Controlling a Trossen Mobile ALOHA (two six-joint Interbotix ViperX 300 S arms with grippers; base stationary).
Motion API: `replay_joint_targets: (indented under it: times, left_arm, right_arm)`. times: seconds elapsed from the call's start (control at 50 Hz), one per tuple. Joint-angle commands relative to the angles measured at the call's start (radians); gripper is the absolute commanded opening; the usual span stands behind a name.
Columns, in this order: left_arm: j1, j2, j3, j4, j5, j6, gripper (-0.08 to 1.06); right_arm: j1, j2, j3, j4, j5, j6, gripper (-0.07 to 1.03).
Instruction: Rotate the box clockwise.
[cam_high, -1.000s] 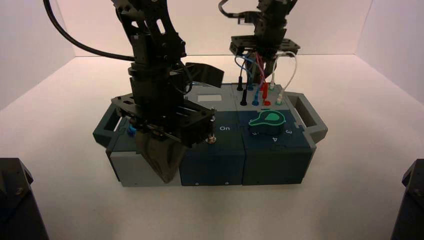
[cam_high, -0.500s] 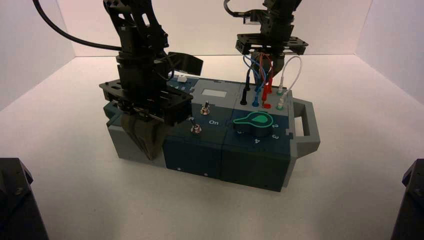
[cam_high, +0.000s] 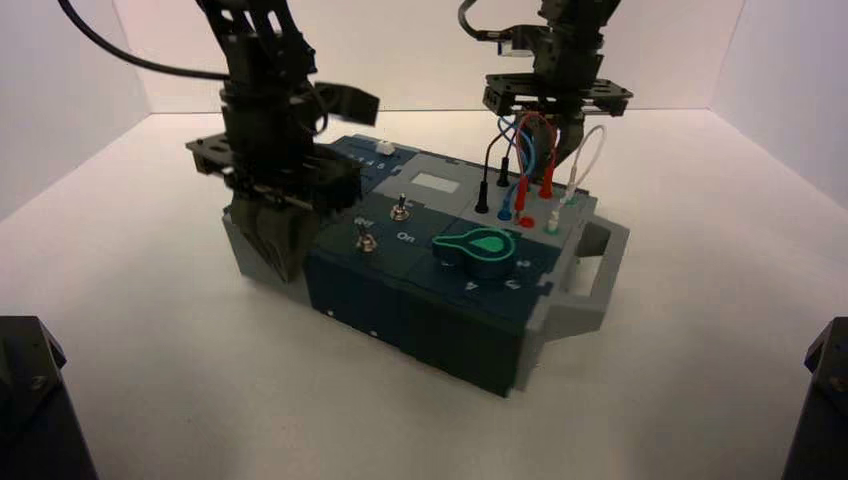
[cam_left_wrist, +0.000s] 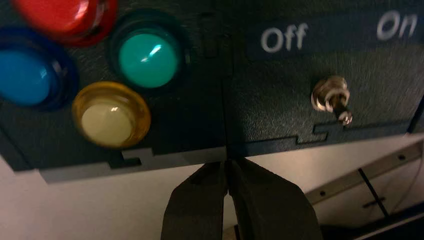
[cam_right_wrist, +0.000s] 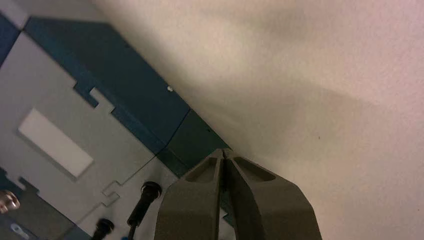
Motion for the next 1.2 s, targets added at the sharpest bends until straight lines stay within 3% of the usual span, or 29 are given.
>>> replay_joint_targets:
  times: [0.02, 0.18, 0.62, 1.2]
  left_arm:
    - [0.038, -0.017, -0.066, 0.026, -0.015, 0.003, -0.03]
    - [0.058, -0.008, -0.1, 0.048, -0.011, 0.003, -0.03]
    - [0.081, 0.101, -0.195, 0.074, -0.023, 0.006, -0.03]
    - [0.109, 0.156, -0.268, 0.077, -0.058, 0.032, -0.03]
  right_arm:
    - [0.023, -0.006, 0.051, 0.029, 0.021, 0.006, -0.02]
    - [0.037, -0.018, 0.084, 0.034, 0.011, 0.006, -0.02]
    - [0.097, -0.054, 0.147, 0.072, -0.012, 0.006, -0.02]
    - [0.164, -0.137, 0.192, 0.141, -0.012, 0.006, -0.02]
